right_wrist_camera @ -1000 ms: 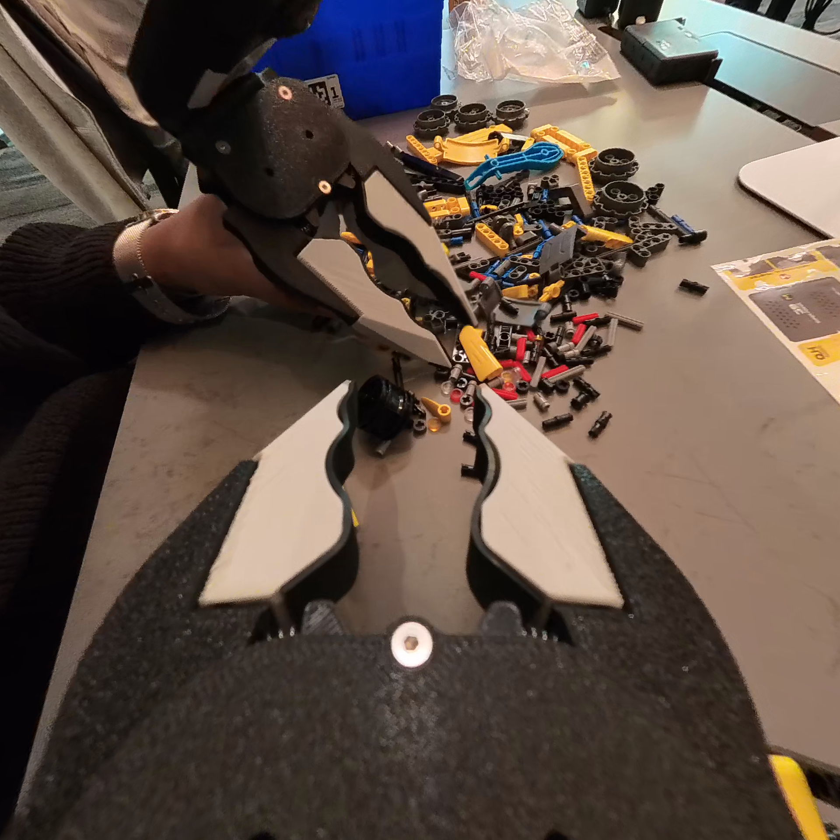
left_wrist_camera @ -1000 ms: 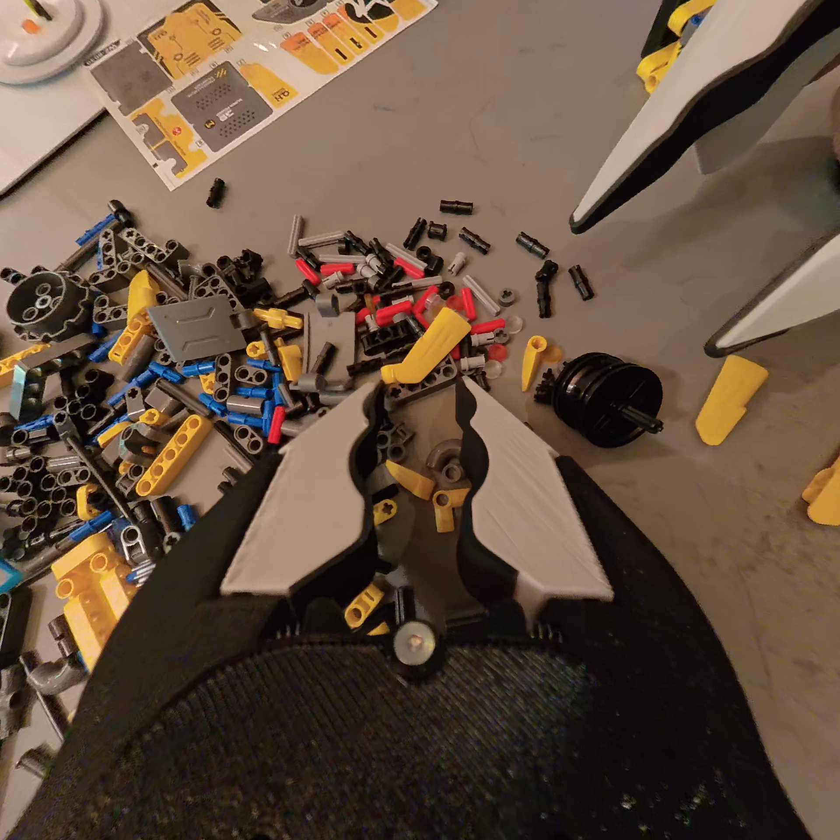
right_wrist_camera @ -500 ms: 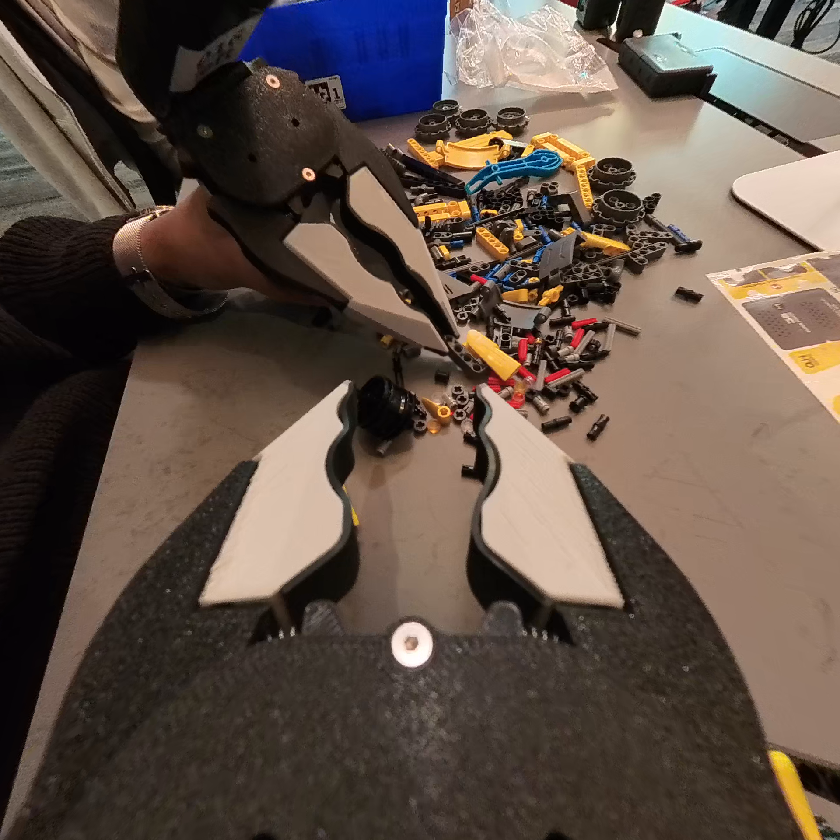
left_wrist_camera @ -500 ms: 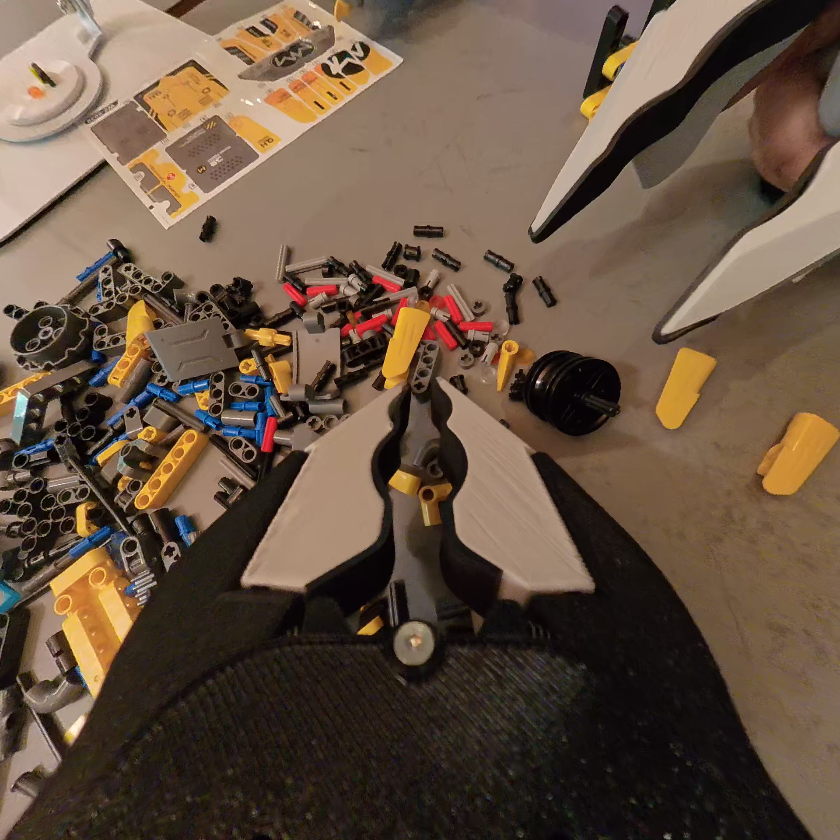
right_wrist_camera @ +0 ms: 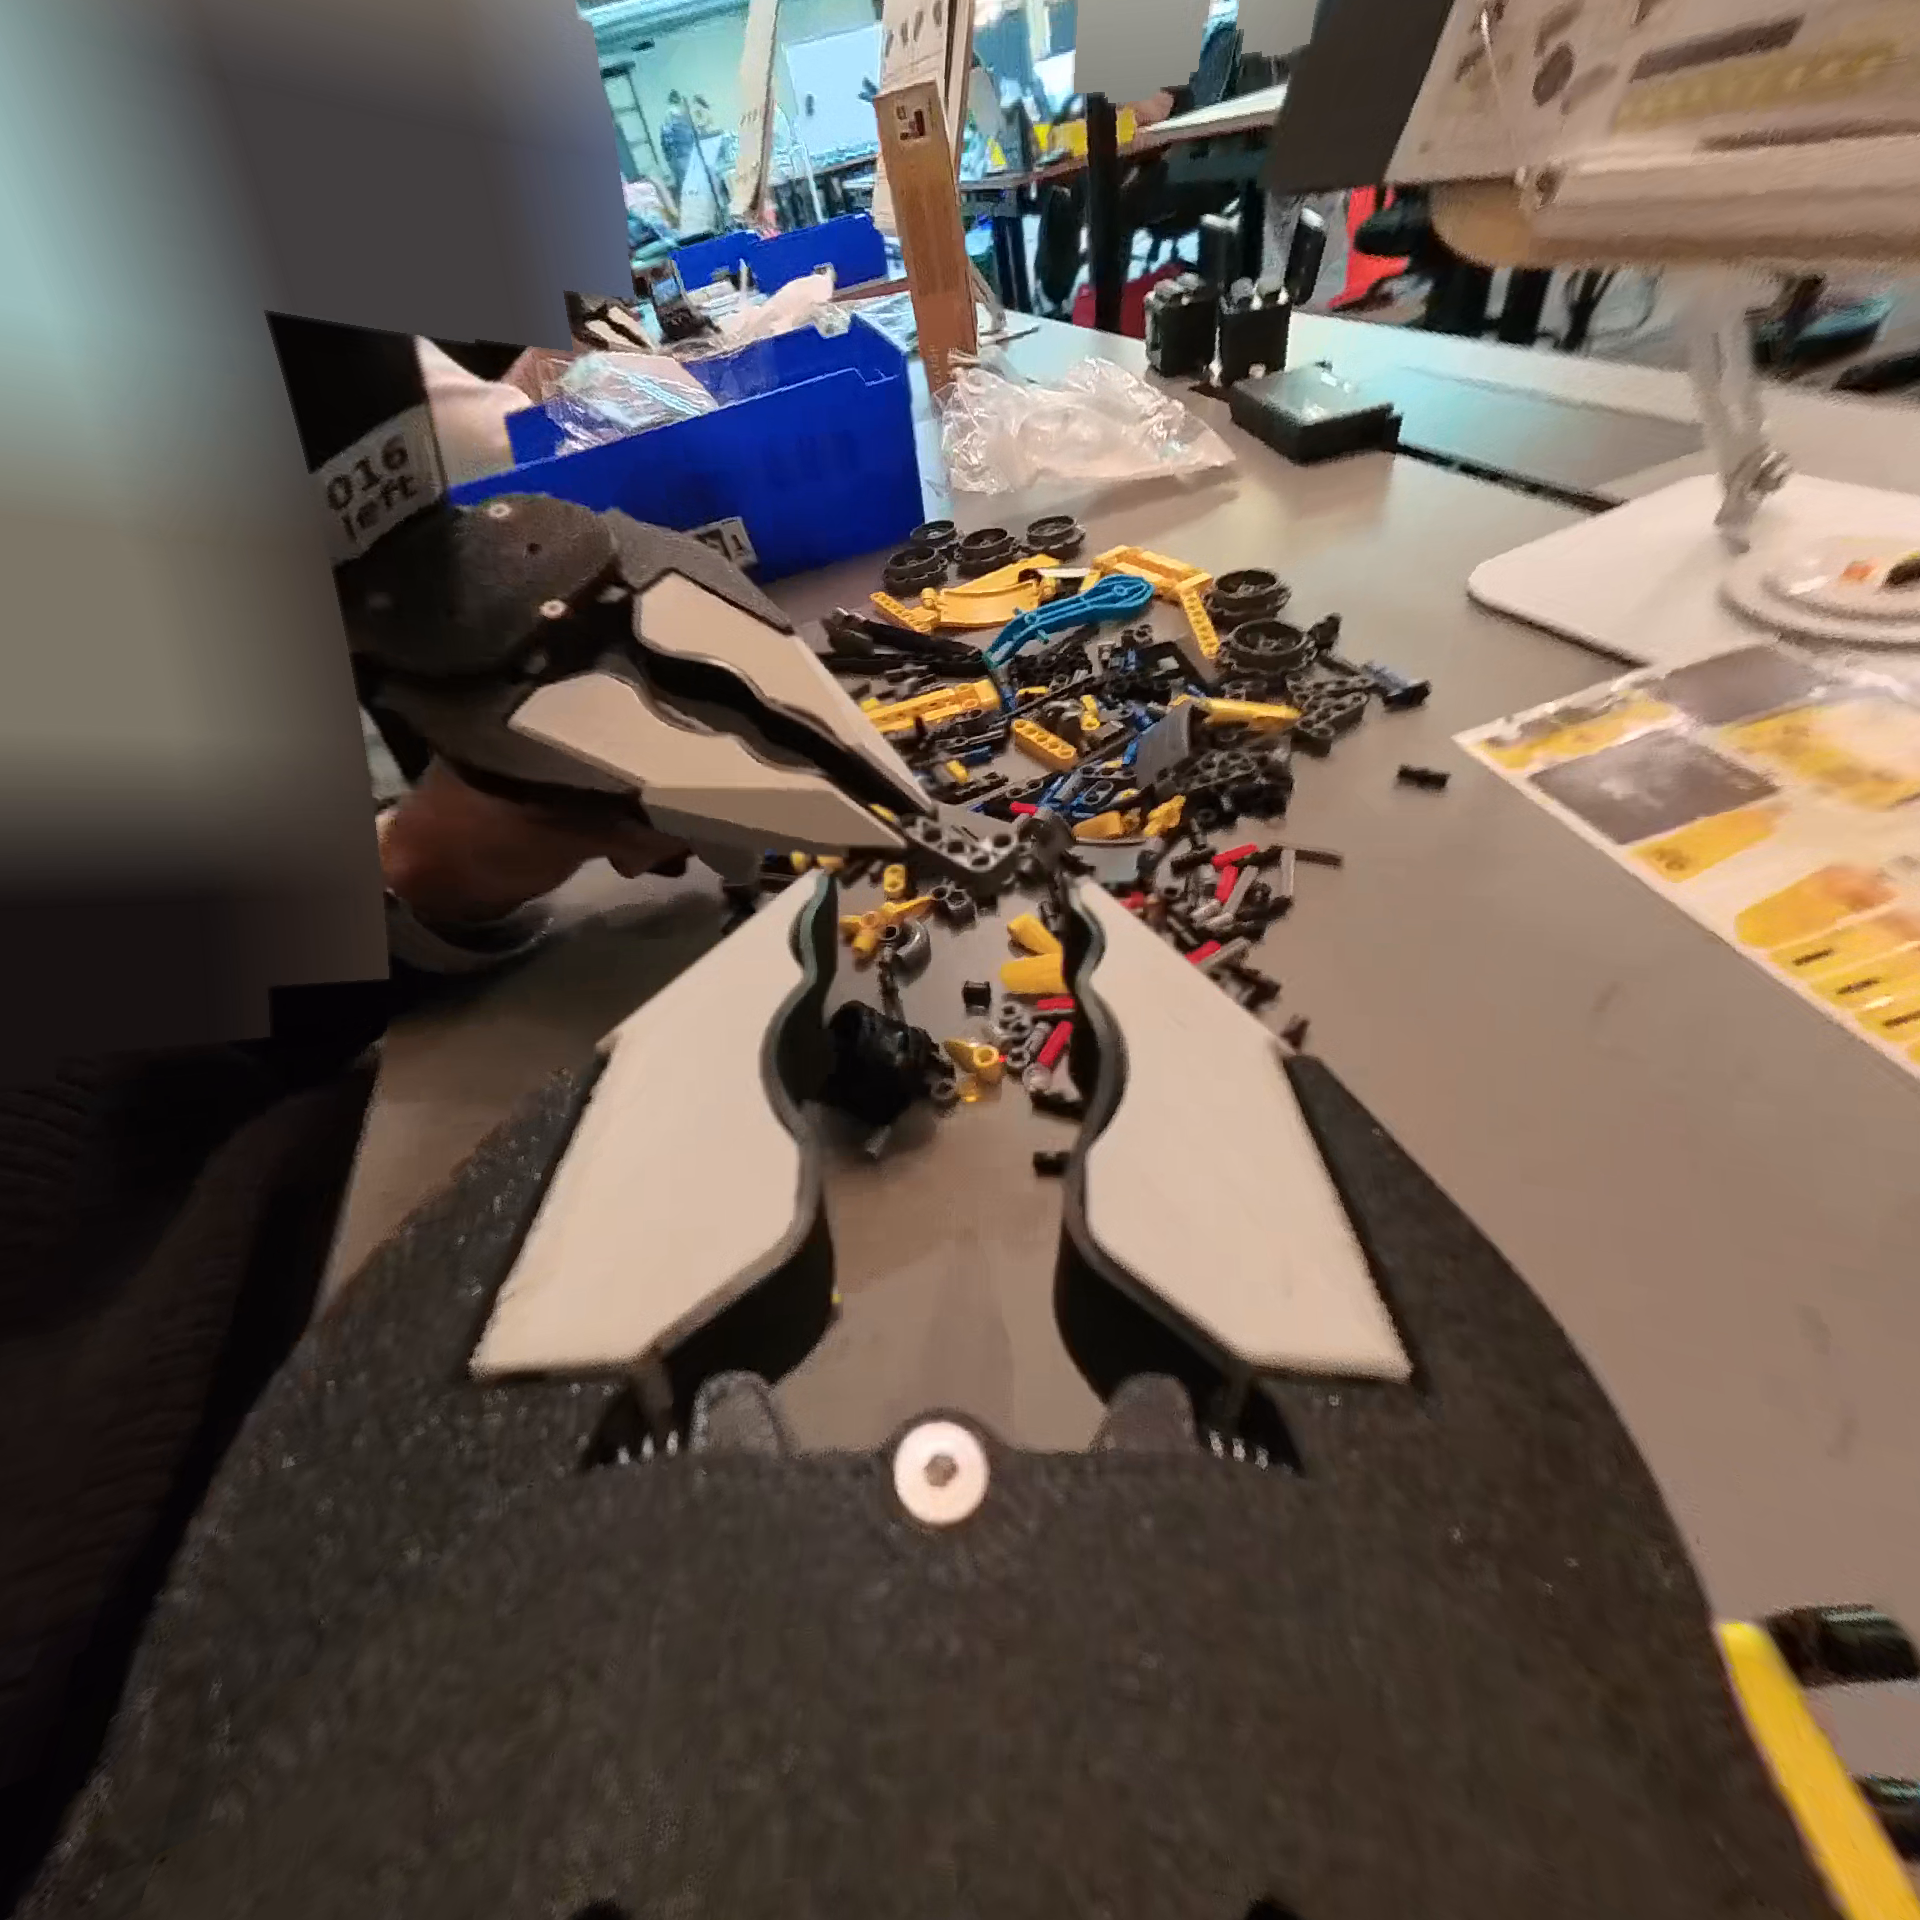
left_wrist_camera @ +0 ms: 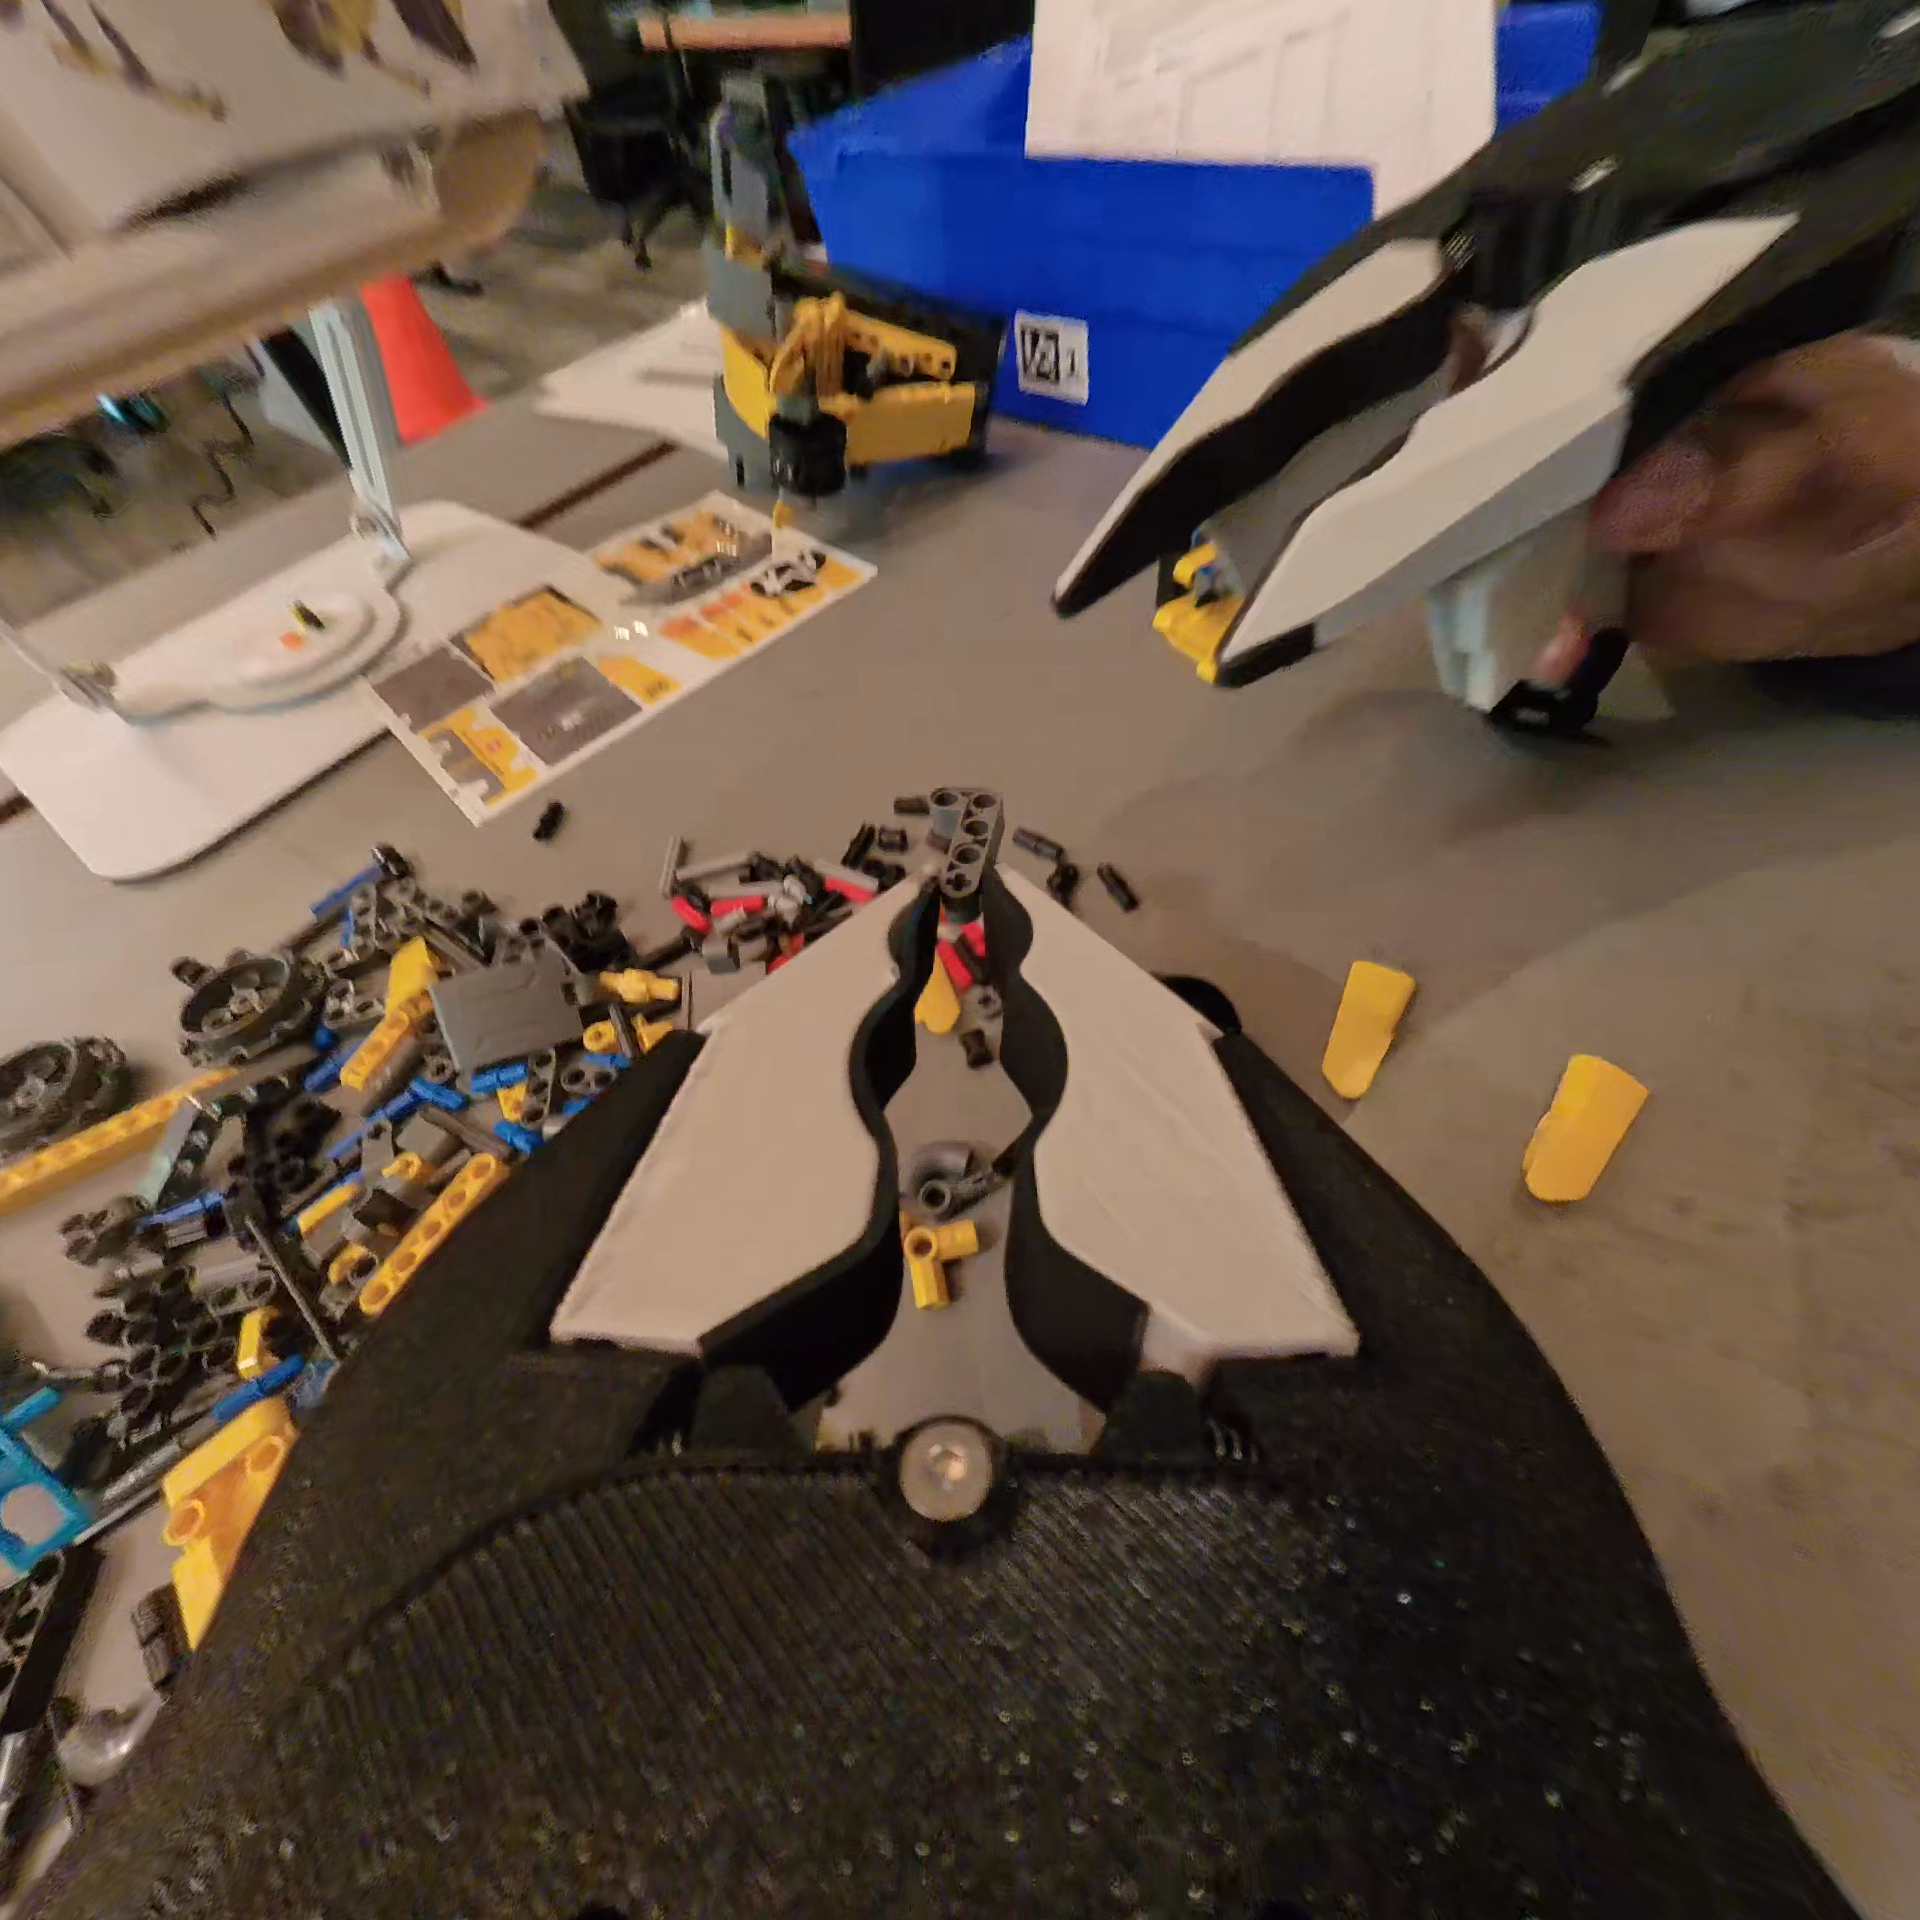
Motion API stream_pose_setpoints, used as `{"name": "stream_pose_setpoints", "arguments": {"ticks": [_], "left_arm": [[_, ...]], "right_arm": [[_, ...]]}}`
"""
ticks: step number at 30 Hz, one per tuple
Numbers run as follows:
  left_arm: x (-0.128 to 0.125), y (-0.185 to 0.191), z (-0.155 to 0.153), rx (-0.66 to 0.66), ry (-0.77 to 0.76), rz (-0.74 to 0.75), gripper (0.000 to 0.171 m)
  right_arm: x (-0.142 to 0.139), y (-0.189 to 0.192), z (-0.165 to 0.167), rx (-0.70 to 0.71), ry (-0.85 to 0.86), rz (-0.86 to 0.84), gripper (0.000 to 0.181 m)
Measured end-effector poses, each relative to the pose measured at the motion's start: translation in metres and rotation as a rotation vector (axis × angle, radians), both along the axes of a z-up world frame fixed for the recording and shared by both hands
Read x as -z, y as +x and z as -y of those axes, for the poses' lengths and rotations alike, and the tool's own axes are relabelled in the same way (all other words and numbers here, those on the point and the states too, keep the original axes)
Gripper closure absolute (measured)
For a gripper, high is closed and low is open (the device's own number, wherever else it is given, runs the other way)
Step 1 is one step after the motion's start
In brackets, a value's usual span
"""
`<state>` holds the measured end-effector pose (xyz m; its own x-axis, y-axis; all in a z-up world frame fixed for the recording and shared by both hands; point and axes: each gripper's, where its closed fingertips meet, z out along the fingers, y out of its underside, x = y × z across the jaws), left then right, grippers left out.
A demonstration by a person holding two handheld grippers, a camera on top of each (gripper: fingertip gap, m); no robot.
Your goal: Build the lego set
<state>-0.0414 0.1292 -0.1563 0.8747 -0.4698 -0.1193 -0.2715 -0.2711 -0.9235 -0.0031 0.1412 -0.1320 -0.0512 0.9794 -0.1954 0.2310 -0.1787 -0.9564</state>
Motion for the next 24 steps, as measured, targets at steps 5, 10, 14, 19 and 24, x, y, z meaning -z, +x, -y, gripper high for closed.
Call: {"name": "stream_pose_setpoints", "arguments": {"ticks": [5, 10, 14, 19, 24], "left_arm": [[-0.019, 0.009, 0.004, 0.012, 0.123, -0.027, 0.167], [-0.023, 0.019, 0.007, 0.036, 0.163, -0.056, 0.167], [-0.022, 0.028, 0.008, 0.058, 0.168, -0.063, 0.168], [-0.021, 0.033, 0.007, 0.062, 0.172, -0.08, 0.168], [-0.023, 0.034, 0.008, 0.068, 0.183, -0.082, 0.168]], "right_arm": [[0.001, -0.003, 0.013, -0.094, -0.303, -0.03, 0.142], [-0.001, -0.003, 0.017, -0.151, -0.481, -0.063, 0.147], [-0.004, -0.001, 0.015, -0.168, -0.56, -0.087, 0.153], [-0.003, 0.0, 0.01, -0.16, -0.592, -0.096, 0.159], [-0.002, 0.0, 0.009, -0.162, -0.603, -0.097, 0.165]]}}
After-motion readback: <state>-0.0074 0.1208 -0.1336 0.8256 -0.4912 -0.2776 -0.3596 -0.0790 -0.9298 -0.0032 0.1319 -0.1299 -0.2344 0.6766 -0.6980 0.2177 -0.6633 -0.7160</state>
